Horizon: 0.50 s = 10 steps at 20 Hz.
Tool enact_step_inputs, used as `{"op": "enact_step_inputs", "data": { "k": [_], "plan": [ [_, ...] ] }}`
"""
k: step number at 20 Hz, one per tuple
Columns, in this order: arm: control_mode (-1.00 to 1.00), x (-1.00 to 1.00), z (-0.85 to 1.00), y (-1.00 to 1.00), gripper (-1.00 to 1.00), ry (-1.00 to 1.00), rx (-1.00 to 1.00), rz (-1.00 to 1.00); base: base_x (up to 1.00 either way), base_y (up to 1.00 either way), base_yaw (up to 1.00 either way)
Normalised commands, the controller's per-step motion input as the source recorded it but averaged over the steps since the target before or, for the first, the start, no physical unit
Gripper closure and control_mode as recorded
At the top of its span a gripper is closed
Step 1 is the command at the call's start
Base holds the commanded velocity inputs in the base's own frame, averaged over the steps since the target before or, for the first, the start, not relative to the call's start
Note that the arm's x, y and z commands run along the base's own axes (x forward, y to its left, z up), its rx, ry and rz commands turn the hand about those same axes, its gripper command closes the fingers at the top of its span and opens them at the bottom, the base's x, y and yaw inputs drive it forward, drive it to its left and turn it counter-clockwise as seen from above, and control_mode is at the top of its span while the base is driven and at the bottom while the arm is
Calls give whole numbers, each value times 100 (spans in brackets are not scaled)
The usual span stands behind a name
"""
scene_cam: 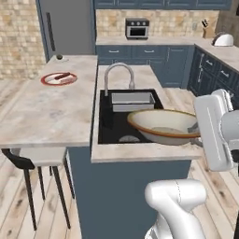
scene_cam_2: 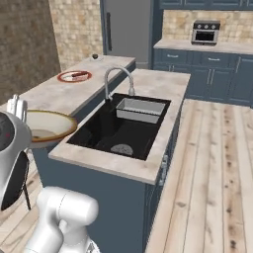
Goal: Take the smaller bowl and place it next to the appetizer plate on the dining counter , and place the larger bowl next to the plate with cooked food.
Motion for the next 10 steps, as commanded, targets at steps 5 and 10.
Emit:
{"op": "enact_step_inputs", "data": {
  "k": [5,10],
  "plan": [
    [100,0,0,0,100,0,0,0,77,15,16],
    [100,0,0,0,100,0,0,0,-87,100,0]
  ]
}}
